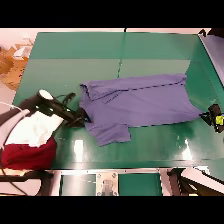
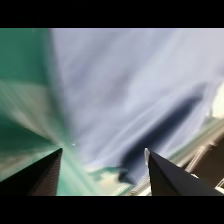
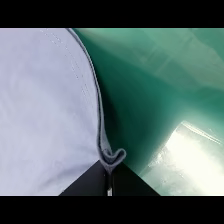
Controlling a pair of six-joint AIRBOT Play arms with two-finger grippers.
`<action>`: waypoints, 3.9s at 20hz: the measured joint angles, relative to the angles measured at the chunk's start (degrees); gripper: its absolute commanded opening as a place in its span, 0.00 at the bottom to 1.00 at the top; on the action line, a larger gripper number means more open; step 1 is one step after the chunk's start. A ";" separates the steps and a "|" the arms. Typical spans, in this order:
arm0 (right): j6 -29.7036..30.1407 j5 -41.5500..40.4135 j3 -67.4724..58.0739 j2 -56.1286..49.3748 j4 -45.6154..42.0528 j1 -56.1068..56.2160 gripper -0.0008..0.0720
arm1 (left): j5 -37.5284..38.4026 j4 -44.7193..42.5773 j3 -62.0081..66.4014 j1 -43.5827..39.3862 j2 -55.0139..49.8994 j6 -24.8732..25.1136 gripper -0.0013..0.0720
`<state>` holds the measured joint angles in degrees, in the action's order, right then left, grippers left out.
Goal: Fold the shirts.
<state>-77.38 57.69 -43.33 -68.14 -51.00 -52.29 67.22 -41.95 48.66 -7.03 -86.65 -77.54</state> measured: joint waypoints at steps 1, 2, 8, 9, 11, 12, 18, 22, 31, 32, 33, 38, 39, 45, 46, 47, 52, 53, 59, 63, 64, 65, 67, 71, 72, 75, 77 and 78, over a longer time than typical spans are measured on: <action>0.00 -0.04 0.00 -0.07 0.00 -0.02 0.03 | -1.64 1.70 -1.53 -1.84 0.07 -0.11 0.83; 0.02 -0.11 0.00 -0.11 -0.07 -0.02 0.03 | -3.43 2.71 -2.64 -3.37 0.24 -0.11 0.59; 0.15 -0.15 -0.07 -0.11 0.92 -0.02 0.03 | -8.74 3.15 -4.68 -7.61 0.09 0.96 0.06; 0.61 0.00 -0.09 -0.11 1.97 0.00 0.03 | -8.72 2.45 -4.07 -7.48 0.17 1.16 0.06; 1.84 1.22 -0.50 0.33 5.03 1.03 0.03 | -9.57 -0.35 -1.44 -6.08 1.44 1.27 0.06; 2.60 2.40 -1.22 0.92 7.02 1.97 0.03 | -8.57 -1.27 0.79 -4.92 2.84 1.31 0.06; 3.98 9.92 -16.31 7.76 24.33 4.57 0.03 | -1.25 -4.00 25.99 -0.11 17.73 0.26 0.06; 4.09 10.14 -29.57 15.26 38.05 2.05 0.03 | -0.90 -5.09 50.25 0.96 24.35 -0.37 0.06; 4.11 4.00 -46.25 23.32 45.13 -1.18 0.03 | -2.99 -18.18 71.38 1.38 32.46 -5.14 0.06; 4.04 3.74 -46.23 23.34 43.56 -0.72 0.03 | -2.89 -20.37 70.31 1.40 32.63 -5.84 0.06; 3.96 3.61 -45.53 23.30 41.83 0.20 0.03 | -2.95 -22.12 68.61 1.38 32.72 -6.40 0.06; 4.11 -0.26 -35.23 20.09 31.32 11.50 0.03 | -4.46 -26.80 57.59 1.38 28.02 -7.63 0.06; 4.26 -2.29 -32.54 18.36 28.74 14.56 0.03 | -4.87 -27.06 55.89 1.38 26.01 -7.72 0.06; 6.40 -12.44 -27.50 -1.95 22.47 27.06 0.03 | -9.84 -27.19 51.10 1.38 6.75 -7.96 0.06; 6.56 -13.33 -28.41 -6.08 22.01 28.04 0.03 | -10.99 -26.73 50.84 1.38 3.37 -7.98 0.06; 6.71 -13.94 -29.77 -10.36 21.86 28.79 0.03 | -11.80 -26.29 50.71 1.38 0.79 -8.04 0.06; 7.08 -14.56 -36.65 -25.18 22.32 30.27 0.03 | -16.13 -25.49 50.36 1.38 -7.89 -8.13 0.06; 7.10 -14.14 -37.40 -26.91 22.18 30.36 0.03 | -16.24 -25.73 50.27 1.38 -9.09 -8.13 0.06; 5.49 -7.54 -38.58 -30.67 11.80 30.34 0.03 | -12.79 -29.99 46.47 1.38 -12.70 -8.09 0.06; 2.58 -2.82 -36.44 -31.15 3.43 30.23 0.03 | -11.58 -31.56 40.61 1.38 -13.31 -7.91 0.06; 1.79 -1.97 -36.00 -31.17 1.84 30.23 0.03 | -11.45 -31.65 39.23 1.38 -13.40 -7.85 0.06; 1.29 -0.85 -35.60 -31.23 0.26 30.23 0.03 | -11.26 -31.67 38.10 1.38 -13.51 -7.67 0.06; 0.22 0.55 -35.19 -31.23 -1.86 30.23 0.03 | -10.88 -31.26 36.59 1.38 -13.53 -7.15 0.06; -1.97 2.64 -34.82 -31.28 -5.40 30.23 0.03 | -8.20 -30.18 35.30 1.38 -13.68 -6.34 0.06; -2.38 3.23 -34.77 -31.28 -6.16 30.23 0.03 | -7.72 -30.05 35.17 1.38 -13.68 -6.10 0.06; -3.08 3.54 -34.75 -31.28 -7.30 30.21 0.03 | -7.26 -29.83 34.97 1.38 -13.68 -5.70 0.06; -3.34 3.67 -34.75 -31.28 -7.63 29.92 0.03 | -7.43 -29.83 34.91 1.38 -13.70 -5.57 0.06; -3.58 3.74 -34.75 -31.28 -7.78 29.68 0.03 | -7.61 -29.90 34.93 1.38 -13.68 -5.55 0.06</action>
<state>-80.97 61.43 -78.08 -99.42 -58.78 -22.61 59.61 -71.85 83.59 -5.65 -100.33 -83.09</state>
